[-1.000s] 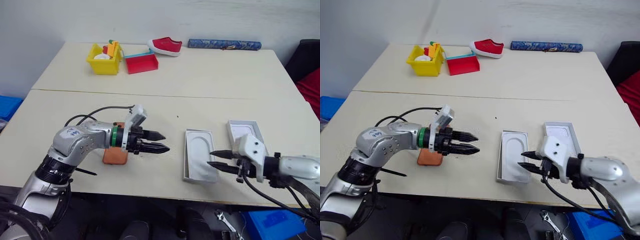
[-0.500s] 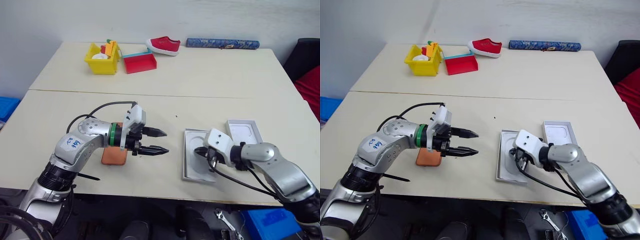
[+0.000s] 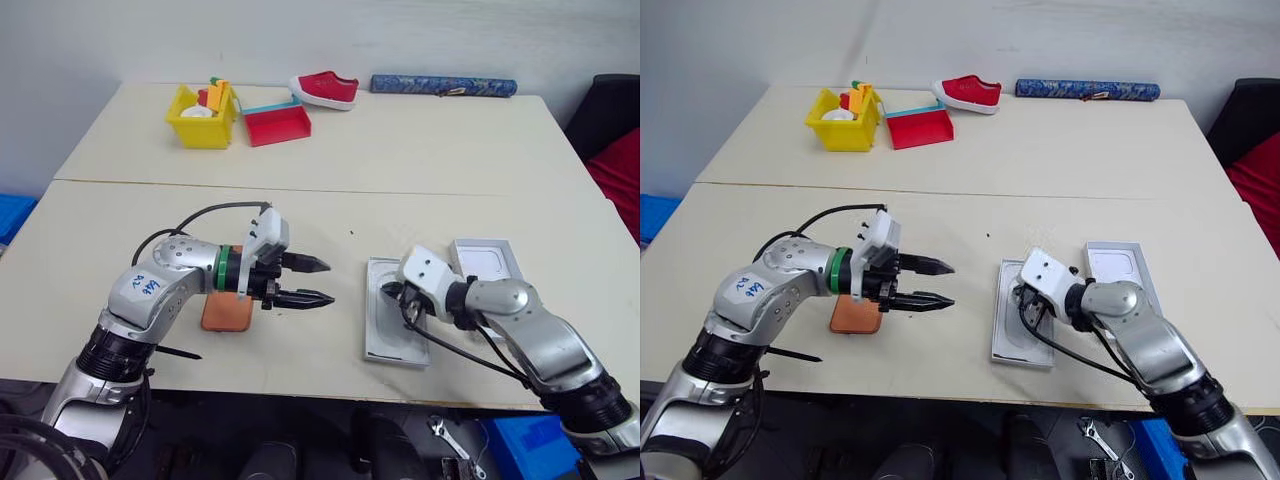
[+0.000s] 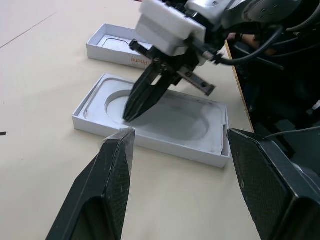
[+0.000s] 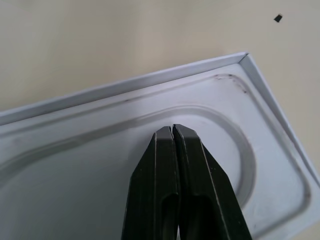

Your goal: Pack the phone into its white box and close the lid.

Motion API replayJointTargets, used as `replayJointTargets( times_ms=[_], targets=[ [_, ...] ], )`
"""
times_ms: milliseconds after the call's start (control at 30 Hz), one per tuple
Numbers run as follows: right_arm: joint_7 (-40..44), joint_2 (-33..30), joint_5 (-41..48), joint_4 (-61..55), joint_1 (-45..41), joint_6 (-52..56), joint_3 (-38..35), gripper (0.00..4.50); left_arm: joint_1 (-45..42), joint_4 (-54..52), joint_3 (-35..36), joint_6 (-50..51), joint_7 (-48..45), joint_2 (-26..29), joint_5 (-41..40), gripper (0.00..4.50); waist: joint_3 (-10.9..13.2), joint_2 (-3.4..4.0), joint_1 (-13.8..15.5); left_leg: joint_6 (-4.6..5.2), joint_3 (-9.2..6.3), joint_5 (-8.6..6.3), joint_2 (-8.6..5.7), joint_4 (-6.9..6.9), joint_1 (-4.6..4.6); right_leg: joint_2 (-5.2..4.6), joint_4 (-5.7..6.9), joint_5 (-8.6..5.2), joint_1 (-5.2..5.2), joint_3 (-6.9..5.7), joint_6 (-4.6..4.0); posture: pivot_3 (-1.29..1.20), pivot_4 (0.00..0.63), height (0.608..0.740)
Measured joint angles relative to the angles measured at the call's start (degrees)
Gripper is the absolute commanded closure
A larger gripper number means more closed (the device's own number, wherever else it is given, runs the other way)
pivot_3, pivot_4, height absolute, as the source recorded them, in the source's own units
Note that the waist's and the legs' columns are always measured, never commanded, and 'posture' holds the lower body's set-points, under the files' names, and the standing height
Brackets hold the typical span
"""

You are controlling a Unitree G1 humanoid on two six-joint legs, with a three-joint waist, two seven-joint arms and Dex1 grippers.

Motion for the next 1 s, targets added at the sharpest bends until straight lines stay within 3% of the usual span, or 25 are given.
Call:
replayJointTargets(
  times_ms=[200, 700, 867, 1000],
  targets=[
    [2.25, -5.62, 2.14, -6.53, 5.43, 2.44, -5.59, 4.46, 0.29, -0.04, 0.11, 0.05, -0.49, -0.64, 0.72, 1.42, 0.00, 0.00, 0.03, 0.01, -0.09, 0.00, 0.01, 0.01, 0.01, -0.02, -0.17, 0.00, 0.07, -0.09, 0.00, 0.00, 0.150, 0.740],
    [-2.29, 0.59, -6.67, 2.10, 1.85, -4.27, 3.05, 4.46, 0.15, 1.35, 0.10, 0.08, -1.19, -2.13, 1.96, 1.42, 0.00, 0.00, -0.09, 0.00, -0.07, 0.00, 0.00, 0.05, 0.05, -0.02, -0.07, 0.00, 0.07, -0.08, -0.01, 0.00, 0.150, 0.740],
    [-0.96, 0.89, -3.28, -0.09, 3.04, -0.21, -0.19, 4.46, 0.22, 1.39, 0.50, 1.12, -1.13, -1.69, 1.94, 1.42, 0.01, 0.02, -0.05, 0.00, -0.10, 0.00, -0.01, 0.05, 0.00, -0.02, 0.02, 0.00, 0.04, -0.09, -0.01, 0.00, 0.150, 0.740],
    [2.53, 0.92, 5.64, -6.16, 2.98, 4.42, -8.04, 4.49, 1.08, 1.40, 3.86, 4.65, -1.02, 0.42, 0.53, 1.26, 0.04, 0.06, -0.26, 0.00, -0.12, -0.01, 0.04, 0.03, 0.00, 0.01, 0.01, 0.00, 0.03, -0.10, -0.01, 0.00, 0.150, 0.740]
  ],
)
